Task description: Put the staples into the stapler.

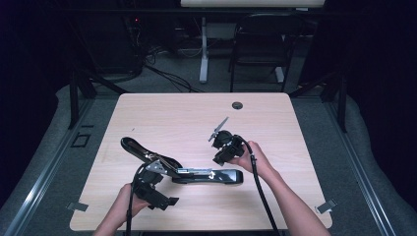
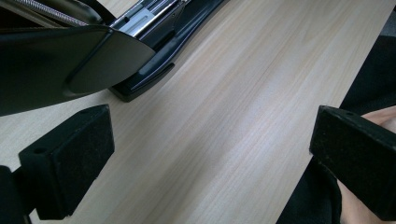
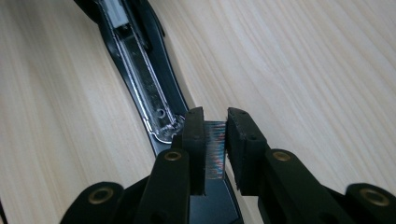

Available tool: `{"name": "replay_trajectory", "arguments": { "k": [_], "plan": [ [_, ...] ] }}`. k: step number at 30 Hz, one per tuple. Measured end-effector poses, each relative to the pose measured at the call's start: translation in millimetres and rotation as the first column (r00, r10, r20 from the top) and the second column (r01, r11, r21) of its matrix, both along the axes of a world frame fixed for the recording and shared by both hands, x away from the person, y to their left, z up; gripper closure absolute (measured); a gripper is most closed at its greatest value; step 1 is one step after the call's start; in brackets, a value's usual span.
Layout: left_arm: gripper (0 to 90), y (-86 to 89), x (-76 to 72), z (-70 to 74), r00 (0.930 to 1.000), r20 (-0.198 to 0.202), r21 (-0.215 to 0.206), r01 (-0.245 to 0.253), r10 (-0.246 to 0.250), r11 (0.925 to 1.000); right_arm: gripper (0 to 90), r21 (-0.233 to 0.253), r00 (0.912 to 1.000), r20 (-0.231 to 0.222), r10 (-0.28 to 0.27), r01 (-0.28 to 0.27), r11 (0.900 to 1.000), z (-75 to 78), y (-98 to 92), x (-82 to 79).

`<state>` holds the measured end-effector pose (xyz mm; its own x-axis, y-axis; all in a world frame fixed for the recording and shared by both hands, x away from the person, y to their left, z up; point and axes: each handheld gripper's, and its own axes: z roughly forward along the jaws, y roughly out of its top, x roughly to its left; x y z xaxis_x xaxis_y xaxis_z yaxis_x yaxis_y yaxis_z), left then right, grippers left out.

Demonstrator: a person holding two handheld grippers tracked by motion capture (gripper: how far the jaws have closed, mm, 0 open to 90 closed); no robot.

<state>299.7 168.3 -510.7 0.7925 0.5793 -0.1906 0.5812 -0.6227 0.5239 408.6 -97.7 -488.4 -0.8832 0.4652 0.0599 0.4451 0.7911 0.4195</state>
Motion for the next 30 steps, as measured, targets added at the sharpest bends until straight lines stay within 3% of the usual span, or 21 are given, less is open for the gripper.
{"name": "replay_trajectory", "arguments": {
  "k": [15,30],
  "plan": [
    [0.1,0.1,-0.6,0.0,1.0000,0.000,0.000,0.000,0.000,1.0000,78.1,0.011,0.9935,-0.004,0.114,-0.114,0.993,7.2,20.1,-2.0],
    [0.1,-1.0,-0.2,-1.0,1.0000,-0.005,0.002,0.003,-0.003,1.0000,78.0,-0.010,0.9712,-0.030,0.236,-0.237,0.971,-0.6,37.9,-1.8]
  ]
}}
